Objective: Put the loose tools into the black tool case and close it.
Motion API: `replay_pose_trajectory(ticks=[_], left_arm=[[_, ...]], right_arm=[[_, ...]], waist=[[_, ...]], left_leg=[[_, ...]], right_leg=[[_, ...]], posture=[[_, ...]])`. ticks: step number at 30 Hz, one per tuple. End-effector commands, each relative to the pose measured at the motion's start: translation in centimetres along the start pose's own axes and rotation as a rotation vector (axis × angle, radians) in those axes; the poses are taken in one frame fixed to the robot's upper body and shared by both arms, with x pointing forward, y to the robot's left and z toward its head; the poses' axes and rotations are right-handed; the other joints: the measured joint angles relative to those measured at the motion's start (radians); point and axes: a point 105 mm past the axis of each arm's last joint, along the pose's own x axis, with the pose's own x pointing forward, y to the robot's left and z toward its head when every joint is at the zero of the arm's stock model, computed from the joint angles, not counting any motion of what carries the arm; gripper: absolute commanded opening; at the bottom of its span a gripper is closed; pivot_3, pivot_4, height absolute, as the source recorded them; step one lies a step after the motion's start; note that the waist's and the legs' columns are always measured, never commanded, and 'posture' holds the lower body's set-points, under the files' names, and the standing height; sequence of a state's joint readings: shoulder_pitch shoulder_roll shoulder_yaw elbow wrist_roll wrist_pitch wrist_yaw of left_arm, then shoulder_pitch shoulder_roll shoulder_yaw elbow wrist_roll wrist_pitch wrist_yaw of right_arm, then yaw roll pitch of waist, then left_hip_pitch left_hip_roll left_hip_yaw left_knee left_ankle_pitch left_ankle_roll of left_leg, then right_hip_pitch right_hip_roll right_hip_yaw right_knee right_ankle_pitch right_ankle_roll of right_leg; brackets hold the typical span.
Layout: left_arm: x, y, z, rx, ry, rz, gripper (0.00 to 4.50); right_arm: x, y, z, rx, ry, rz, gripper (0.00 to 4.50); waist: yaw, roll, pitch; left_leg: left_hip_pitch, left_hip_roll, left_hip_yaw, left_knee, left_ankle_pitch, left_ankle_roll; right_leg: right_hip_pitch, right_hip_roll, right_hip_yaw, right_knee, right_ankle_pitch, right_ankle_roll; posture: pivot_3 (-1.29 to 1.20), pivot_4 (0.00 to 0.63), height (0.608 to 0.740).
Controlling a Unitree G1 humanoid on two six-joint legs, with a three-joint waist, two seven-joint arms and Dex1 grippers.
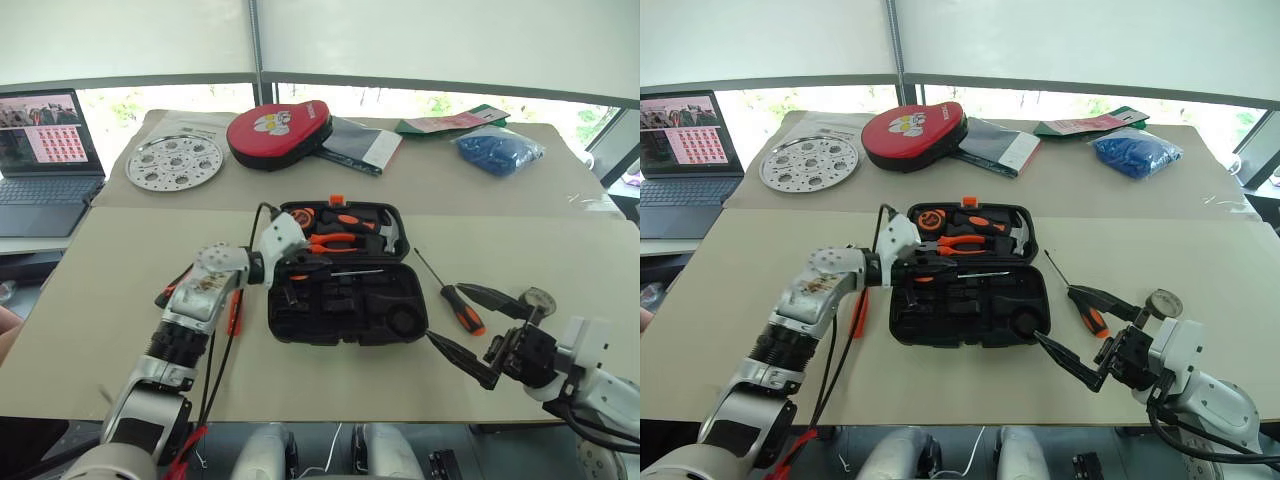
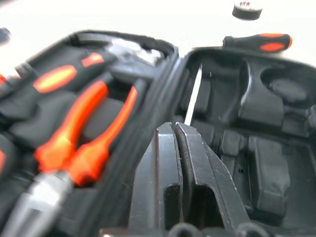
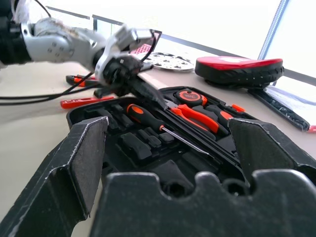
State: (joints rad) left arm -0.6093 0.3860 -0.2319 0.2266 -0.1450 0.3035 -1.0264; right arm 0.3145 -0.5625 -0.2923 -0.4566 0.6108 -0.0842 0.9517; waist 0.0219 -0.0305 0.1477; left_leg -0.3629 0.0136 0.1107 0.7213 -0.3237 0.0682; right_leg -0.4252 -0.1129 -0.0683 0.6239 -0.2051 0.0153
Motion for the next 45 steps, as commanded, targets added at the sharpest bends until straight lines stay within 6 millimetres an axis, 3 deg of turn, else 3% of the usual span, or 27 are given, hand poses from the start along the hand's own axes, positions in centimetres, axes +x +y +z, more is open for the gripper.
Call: replay_pose_trajectory(ticks=[1,8,12,16,18,20,23,26,29,31,34,37,40,45], left_arm=[[0.6,-0.6,-0.8,0.032,0.042,-0.008,0.11],[1.6,-0.5,-3.1,-0.007,0.144,0.031,0.11],[1.4,-1.2,-4.4,-0.181,0.196,0.019,0.11],[0.8,-1.0,-3.1,-0.143,0.104,0.023,0.11],[-0.5,-0.2,0.0,-0.077,-0.101,0.062,0.61],[-2.2,0.0,1.8,-0.032,-0.221,0.068,1.13],[-6.9,-0.1,3.9,0.035,-0.399,0.062,2.2],[-11.0,-1.5,3.5,0.078,-0.407,0.02,3.27],[-14.9,-2.9,1.7,0.094,-0.332,0.031,4.37],[-17.3,-3.8,0.2,0.066,-0.272,0.05,4.45],[-19.8,-4.8,-1.5,0.012,-0.223,0.086,4.45],[-20.7,-5.5,-2.1,-0.022,-0.226,0.116,4.45],[-19.5,-6.2,-1.9,-0.036,-0.274,0.121,4.45],[-17.0,-7.4,-0.4,-0.012,-0.336,0.068,4.45]], right_arm=[[0.2,0.0,1.2,-0.031,-0.028,0.0,4.5],[0.1,0.2,1.4,-0.025,-0.026,-0.008,4.5],[0.1,0.2,1.5,-0.021,-0.024,-0.008,4.5],[-0.1,-0.1,1.6,-0.022,-0.025,-0.036,4.5],[-1.0,-1.0,1.6,-0.018,-0.01,-0.096,4.5],[-2.0,-1.9,1.4,-0.027,0.014,-0.149,4.5],[-5.1,-3.2,0.1,-0.049,0.118,-0.244,4.5],[-8.0,-3.8,-1.3,-0.064,0.225,-0.325,4.5],[-11.1,-3.5,-3.9,-0.029,0.411,-0.385,4.5],[-12.1,-3.2,-4.6,-0.004,0.461,-0.395,4.5],[-11.5,-3.9,-4.6,0.019,0.455,-0.407,4.5],[-10.0,-5.2,-4.6,0.077,0.456,-0.43,4.5],[-7.0,-6.9,-4.3,0.2,0.417,-0.435,4.5],[-4.2,-7.4,-6.4,0.248,0.641,-0.316,4.5]], waist=[[0.0,0.0,0.0],[0.005,0.001,0.0],[0.008,0.003,-0.003],[0.004,0.007,-0.008],[0.001,0.007,-0.008],[-0.003,0.007,-0.007],[-0.005,0.006,-0.007],[-0.01,0.008,-0.007],[-0.012,0.014,-0.007],[-0.012,0.015,-0.007],[-0.01,0.016,-0.006],[-0.01,0.019,-0.004],[-0.01,0.019,-0.004],[-0.001,0.019,-0.004]], left_leg=[[0.0,0.0,0.0,0.0,0.0,0.0],[0.002,0.0,0.0,0.0,-0.001,0.002],[0.004,0.0,0.0,0.0,-0.004,0.006],[0.006,0.0,0.0,-0.001,-0.005,0.007],[0.006,0.0,0.0,-0.002,-0.004,0.007],[0.006,0.001,0.0,-0.003,-0.003,0.005],[0.003,0.001,0.0,-0.004,-0.001,0.0],[0.003,0.001,0.0,-0.006,-0.001,0.0],[0.007,0.001,0.002,-0.01,-0.001,0.0],[0.007,0.001,0.002,-0.01,-0.002,0.0],[0.007,0.002,0.002,-0.01,-0.004,0.001],[0.007,0.002,0.002,-0.01,-0.006,0.005],[0.008,0.002,0.002,-0.01,-0.008,0.001],[0.004,0.002,0.0,-0.01,-0.002,-0.001]], right_leg=[[0.0,0.0,0.0,0.0,0.0,0.0],[0.002,-0.001,0.0,0.0,0.0,0.0],[0.004,-0.002,0.0,0.0,0.0,0.001],[0.005,-0.002,0.001,0.0,0.0,0.001],[0.004,-0.002,0.002,0.0,0.0,0.001],[0.002,-0.003,0.003,0.0,0.0,0.0],[0.0,-0.003,0.002,0.0,0.0,0.0],[0.0,-0.007,0.002,-0.002,-0.001,-0.002],[0.002,-0.01,0.001,-0.004,-0.002,-0.002],[0.002,-0.01,0.001,-0.005,-0.002,-0.001],[0.002,-0.01,0.0,-0.008,-0.004,-0.004],[0.002,-0.011,0.001,-0.01,-0.005,-0.008],[0.002,-0.012,0.002,-0.011,-0.003,-0.009],[0.002,-0.009,0.0,-0.012,0.002,-0.003]], posture=[[0.0,0.15,0.74],[0.0,0.15,0.74],[0.0,0.15,0.74],[0.0,0.15,0.74],[0.0,0.15,0.74],[0.0,0.15,0.74],[0.0,0.15,0.74],[0.0,0.15,0.74],[0.0,0.15,0.74],[0.0,0.15,0.74],[0.0,0.15,0.74],[0.0,0.15,0.74],[0.0,0.15,0.74],[0.0,0.15,0.74]])
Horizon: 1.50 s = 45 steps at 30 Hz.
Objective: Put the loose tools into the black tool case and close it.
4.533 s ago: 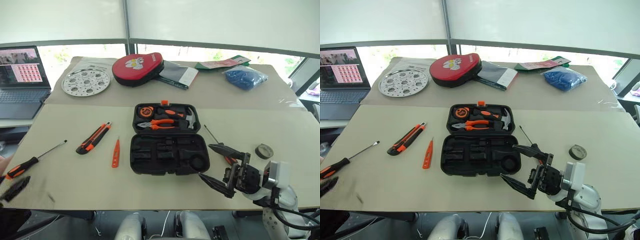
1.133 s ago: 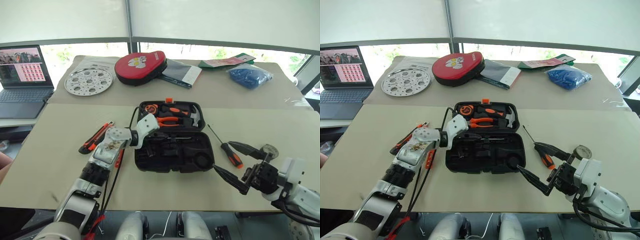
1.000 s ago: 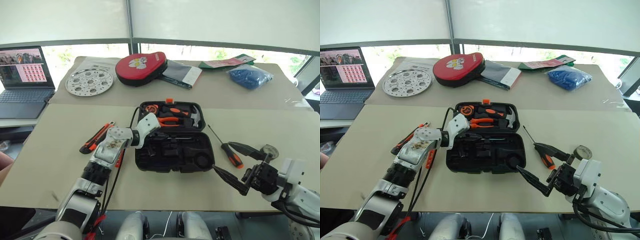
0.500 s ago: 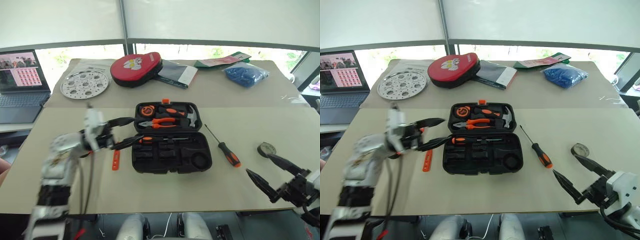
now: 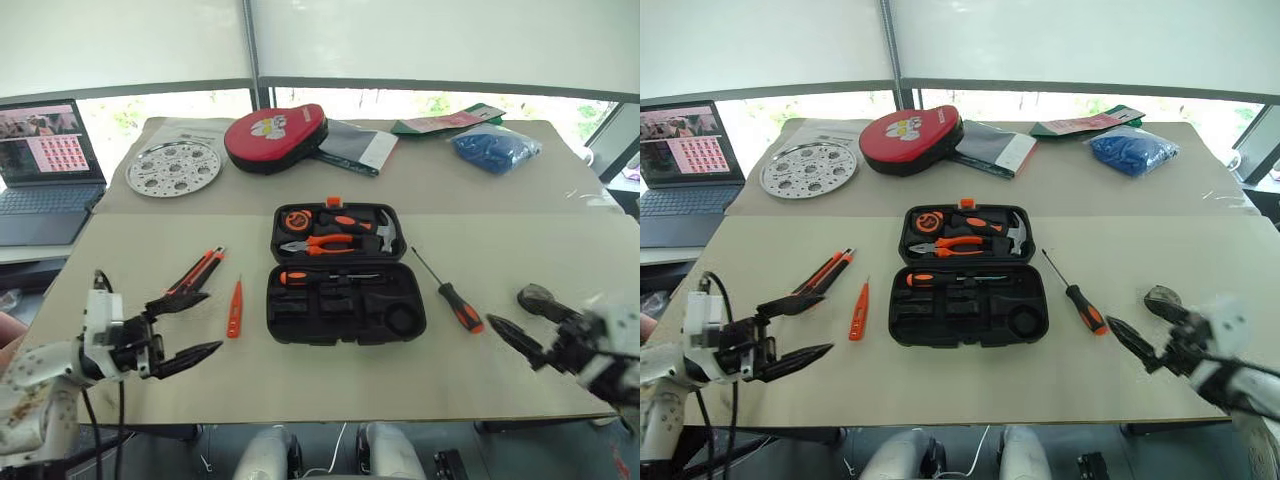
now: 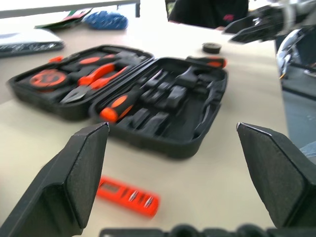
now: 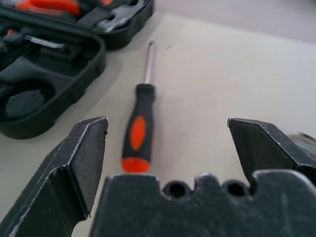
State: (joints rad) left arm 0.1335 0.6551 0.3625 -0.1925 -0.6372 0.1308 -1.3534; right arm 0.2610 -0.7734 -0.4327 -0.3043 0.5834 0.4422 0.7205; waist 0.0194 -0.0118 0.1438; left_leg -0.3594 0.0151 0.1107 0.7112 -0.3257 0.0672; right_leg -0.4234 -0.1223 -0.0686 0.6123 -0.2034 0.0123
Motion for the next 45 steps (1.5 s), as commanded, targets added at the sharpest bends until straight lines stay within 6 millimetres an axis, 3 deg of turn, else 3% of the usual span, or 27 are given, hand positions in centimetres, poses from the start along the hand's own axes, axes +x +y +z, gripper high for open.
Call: replay_pose_trajectory(ticks=[1,7,12,18,24,26,28,30,34,41,45], left_arm=[[2.0,-0.9,1.7,0.052,-0.068,-0.043,4.45],[3.1,-1.3,2.2,0.059,-0.081,-0.066,4.45],[3.0,-1.5,2.7,0.068,-0.079,-0.068,4.5],[2.8,-1.0,3.0,0.07,-0.091,-0.026,4.5],[1.8,-0.4,3.4,0.061,-0.11,0.048,4.5],[1.5,-0.3,3.3,0.051,-0.11,0.069,4.5],[1.1,-0.2,3.0,0.045,-0.098,0.082,4.5],[0.9,-0.2,2.7,0.04,-0.085,0.089,4.5],[0.6,-0.1,1.9,0.03,-0.047,0.096,4.5],[0.7,-0.5,1.7,0.023,-0.022,0.069,4.5],[0.6,-0.5,1.8,0.031,-0.017,0.068,4.5]], right_arm=[[2.5,0.1,-0.9,-0.006,0.194,0.044,4.5],[5.1,0.2,-2.3,-0.057,0.326,0.059,4.5],[6.8,-1.0,-1.4,-0.11,0.282,-0.042,3.14],[6.1,-1.8,1.1,-0.147,0.15,-0.124,1.08],[5.5,-2.5,6.6,-0.268,-0.009,-0.114,1.01],[6.4,0.3,9.1,-0.328,-0.097,0.081,1.01],[6.9,4.4,10.2,-0.412,-0.145,0.353,1.01],[7.1,6.4,10.4,-0.461,-0.146,0.499,1.01],[10.3,8.4,9.9,-0.593,-0.026,0.618,1.01],[12.8,8.7,8.3,-0.668,0.141,0.685,1.01],[13.2,8.7,7.3,-0.727,0.19,0.719,1.01]], waist=[[0.0,0.0,0.0],[-0.006,0.0,0.0],[-0.017,-0.006,-0.001],[-0.008,-0.005,-0.001],[-0.013,-0.003,0.001],[-0.023,-0.002,0.001],[-0.028,-0.002,0.001],[-0.031,-0.002,0.001],[-0.031,-0.002,0.002],[-0.02,-0.002,0.002],[-0.023,-0.002,0.002]], left_leg=[[-0.001,0.0,0.0,0.0,0.0,0.0],[-0.005,0.0,0.0,0.0,0.0,0.0],[-0.004,0.0,0.001,0.002,0.0,0.001],[-0.004,0.0,0.002,0.002,0.0,0.001],[-0.006,0.0,0.002,0.002,0.001,0.0],[-0.006,0.0,0.002,0.002,0.001,-0.001],[-0.006,0.0,0.002,0.002,0.001,-0.001],[-0.005,0.001,0.002,0.001,0.001,-0.001],[-0.005,0.001,0.002,0.001,0.001,-0.001],[-0.01,-0.001,0.002,0.003,0.001,0.0],[-0.012,0.0,0.002,0.003,0.001,-0.001]], right_leg=[[-0.001,0.003,-0.001,0.0,0.0,0.0],[-0.003,0.008,-0.002,-0.002,0.0,0.0],[-0.001,0.01,-0.002,-0.003,0.001,0.001],[-0.001,0.009,0.0,-0.002,0.001,0.002],[-0.004,0.01,-0.001,-0.002,0.001,0.003],[-0.004,0.01,-0.001,-0.002,0.001,0.003],[-0.004,0.012,0.0,-0.002,0.001,0.003],[-0.004,0.013,0.0,-0.002,0.001,0.003],[-0.004,0.012,-0.001,-0.002,0.001,0.002],[-0.009,0.009,-0.003,-0.002,0.002,0.003],[-0.011,0.01,-0.005,-0.002,0.001,0.003]], posture=[[0.0,0.15,0.74],[0.0,0.15,0.74],[0.0,0.15,0.74],[0.0,0.15,0.74],[0.0,0.15,0.74],[0.0,0.15,0.74],[0.0,0.15,0.74],[0.0,0.15,0.74],[0.0,0.15,0.74],[0.0,0.15,0.74],[0.0,0.15,0.74]])
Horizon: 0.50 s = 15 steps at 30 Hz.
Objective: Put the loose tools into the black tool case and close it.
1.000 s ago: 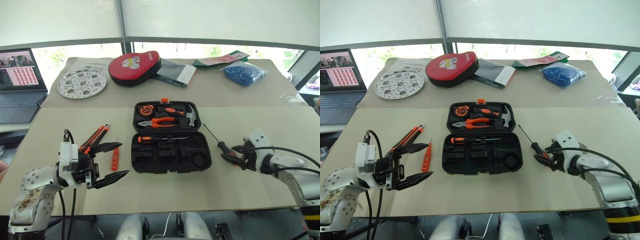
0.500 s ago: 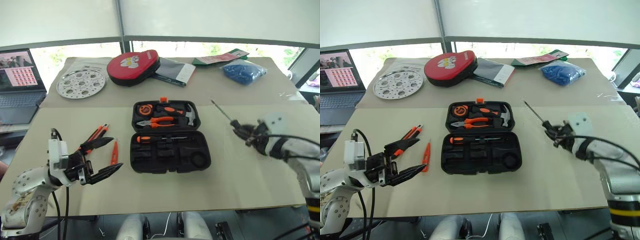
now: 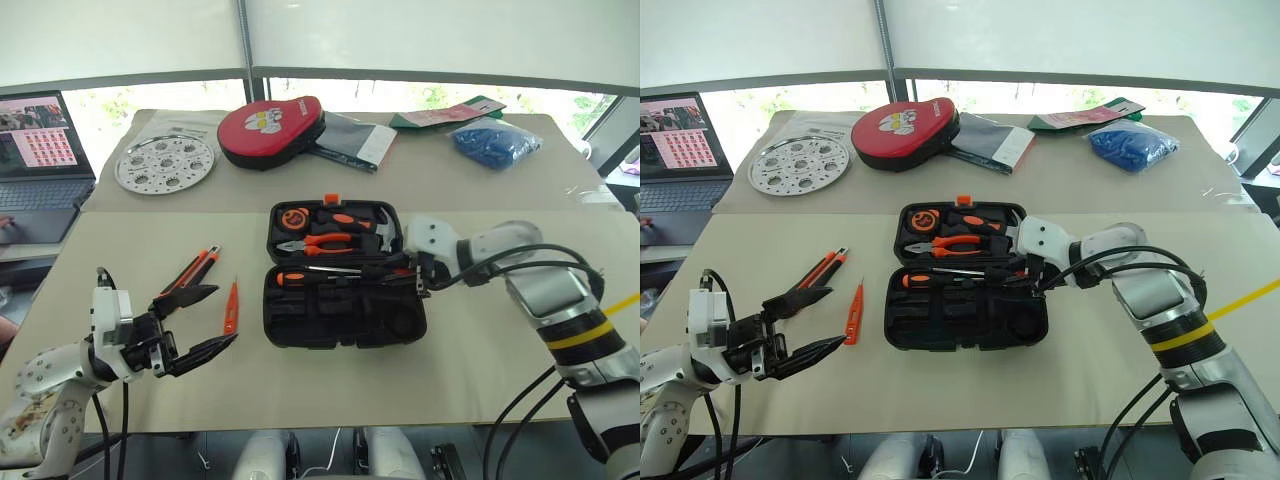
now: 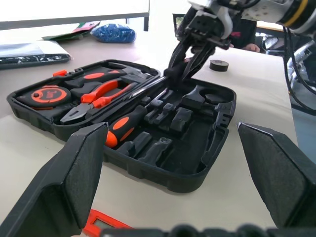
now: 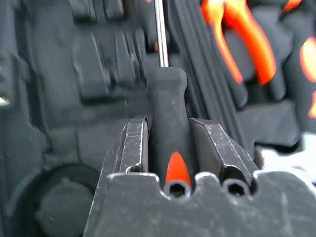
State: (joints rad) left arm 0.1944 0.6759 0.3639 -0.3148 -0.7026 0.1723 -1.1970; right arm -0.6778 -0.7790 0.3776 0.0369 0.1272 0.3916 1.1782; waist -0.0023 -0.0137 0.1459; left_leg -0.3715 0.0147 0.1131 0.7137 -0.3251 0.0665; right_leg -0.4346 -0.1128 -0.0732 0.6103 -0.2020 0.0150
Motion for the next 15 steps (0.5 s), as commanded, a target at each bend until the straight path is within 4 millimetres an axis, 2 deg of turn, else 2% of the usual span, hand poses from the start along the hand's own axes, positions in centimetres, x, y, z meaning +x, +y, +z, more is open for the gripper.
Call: replay_pose_trajectory(ticks=[1,9,15], left_arm=[[0.0,-0.1,0.5,0.037,0.002,-0.011,4.5],[-0.5,-0.1,0.0,0.031,0.008,-0.001,4.5],[-0.3,0.0,0.0,0.037,0.008,-0.006,4.5]], right_arm=[[-0.1,-0.2,0.6,-0.095,0.001,0.009,1.01],[1.3,0.2,1.9,-0.161,-0.051,0.045,1.01],[2.1,0.4,1.9,-0.138,-0.039,0.074,1.01]], waist=[[-0.003,0.0,0.0],[-0.012,0.0,0.0],[-0.012,0.0,0.0]], left_leg=[[-0.001,0.0,0.0,0.0,0.0,0.0],[-0.001,0.001,0.001,0.0,0.001,-0.003],[0.0,0.001,0.0,0.0,0.002,-0.003]], right_leg=[[-0.001,0.0,0.0,0.0,0.0,0.0],[-0.002,0.001,0.0,0.002,0.0,0.0],[-0.002,0.001,0.0,0.002,0.0,0.0]], posture=[[0.0,0.15,0.74],[0.0,0.15,0.74],[0.0,0.15,0.74]])
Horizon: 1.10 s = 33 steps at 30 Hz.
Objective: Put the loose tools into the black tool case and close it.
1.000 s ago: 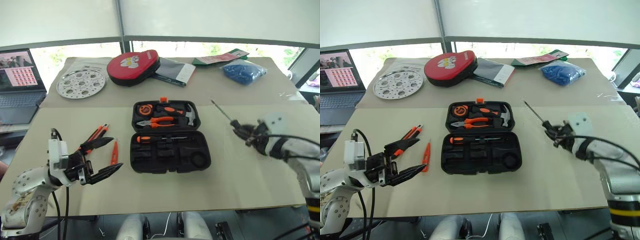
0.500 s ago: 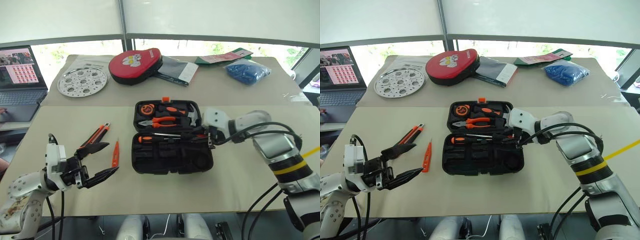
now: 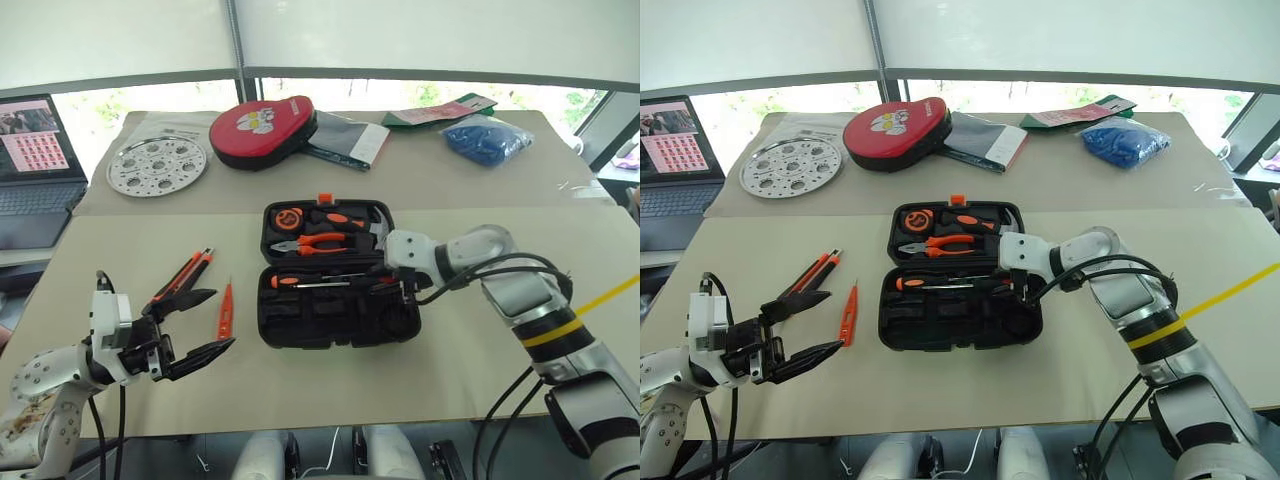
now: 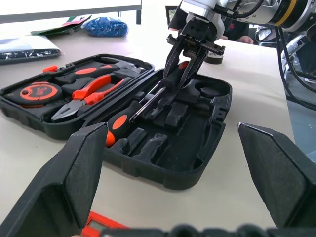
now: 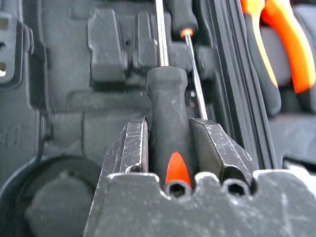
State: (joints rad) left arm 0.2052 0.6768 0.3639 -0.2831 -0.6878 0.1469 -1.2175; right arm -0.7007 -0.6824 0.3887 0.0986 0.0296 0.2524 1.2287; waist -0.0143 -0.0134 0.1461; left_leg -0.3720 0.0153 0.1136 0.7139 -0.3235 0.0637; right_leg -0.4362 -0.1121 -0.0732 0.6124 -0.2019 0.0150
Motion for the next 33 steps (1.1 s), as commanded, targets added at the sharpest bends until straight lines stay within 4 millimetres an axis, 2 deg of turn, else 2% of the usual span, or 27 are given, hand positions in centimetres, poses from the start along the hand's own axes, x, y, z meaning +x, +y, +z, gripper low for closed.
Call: replay_pose_trajectory(ticks=[1,9,11,12,18,21,23,25,28,33], left_arm=[[0.3,-0.1,0.7,0.042,-0.009,-0.012,4.5],[0.6,-0.2,0.8,0.047,-0.004,-0.015,4.5],[0.6,-0.1,0.7,0.046,-0.002,-0.013,4.5],[0.6,0.0,0.6,0.046,-0.001,-0.012,4.5],[0.6,0.2,0.4,0.042,0.001,-0.008,4.5],[0.5,0.4,0.3,0.041,0.002,-0.005,4.5],[0.5,0.4,0.3,0.041,0.002,-0.004,4.5],[0.5,0.4,0.2,0.04,-0.002,0.0,4.5],[0.5,0.3,0.1,0.038,-0.004,0.002,4.5],[0.5,0.3,0.0,0.038,-0.006,0.002,4.5]], right_arm=[[0.4,0.1,0.8,-0.004,-0.007,0.032,1.01],[0.5,0.1,-0.5,0.045,0.042,0.038,1.01],[0.3,-0.1,-0.3,0.06,0.036,0.033,2.02],[0.2,-0.1,-0.1,0.049,0.029,0.036,2.25],[-1.2,-0.4,1.5,0.034,-0.074,0.062,4.32],[-2.4,-0.5,2.5,0.057,-0.158,0.084,4.32],[-2.9,-0.9,2.9,0.081,-0.214,0.056,4.32],[-3.1,-1.7,3.7,0.088,-0.349,-0.019,4.32],[-2.3,-1.0,3.0,0.128,-0.362,-0.025,3.61],[-0.4,-0.4,2.0,0.144,-0.34,-0.056,1.89]], waist=[[0.001,0.0,0.0],[0.001,0.0,0.0],[0.002,0.0,0.0],[0.002,0.0,0.0],[0.001,0.0,0.0],[0.001,0.0,0.0],[0.001,0.0,0.0],[0.001,0.0,0.0],[0.001,0.0,0.0],[0.0,0.0,0.0]], left_leg=[[0.0,0.0,0.0,0.0,0.0,0.0],[0.0,0.0,0.0,0.0,0.0,0.0],[0.0,0.0,0.0,0.0,0.0,0.0],[0.0,0.0,0.0,0.0,0.0,0.0],[0.0,0.0,0.0,0.0,0.0,0.0],[0.0,0.0,0.0,0.0,0.0,0.0],[0.0,0.0,0.0,0.0,0.0,0.0],[0.0,0.0,0.0,0.0,0.0,0.0],[0.0,0.0,0.0,0.0,0.0,0.0],[0.0,0.0,0.0,0.0,0.0,0.0]], right_leg=[[0.0,0.0,0.0,0.0,0.0,0.0],[0.0,0.0,0.0,0.0,0.0,0.0],[0.0,0.0,0.0,0.0,0.0,0.0],[0.0,0.0,0.0,0.0,0.0,0.0],[0.0,0.0,0.0,0.0,0.0,0.0],[0.0,0.0,0.0,0.0,0.0,0.0],[0.0,0.0,0.0,0.0,0.0,0.0],[0.0,0.0,0.0,0.0,0.0,0.0],[0.0,0.0,0.0,0.001,0.0,0.0],[0.0,0.0,0.0,0.001,0.0,0.0]], posture=[[0.0,0.15,0.74],[0.0,0.15,0.74],[0.0,0.15,0.74],[0.0,0.15,0.74],[0.0,0.15,0.74],[0.0,0.15,0.74],[0.0,0.15,0.74],[0.0,0.15,0.74],[0.0,0.15,0.74],[0.0,0.15,0.74]])
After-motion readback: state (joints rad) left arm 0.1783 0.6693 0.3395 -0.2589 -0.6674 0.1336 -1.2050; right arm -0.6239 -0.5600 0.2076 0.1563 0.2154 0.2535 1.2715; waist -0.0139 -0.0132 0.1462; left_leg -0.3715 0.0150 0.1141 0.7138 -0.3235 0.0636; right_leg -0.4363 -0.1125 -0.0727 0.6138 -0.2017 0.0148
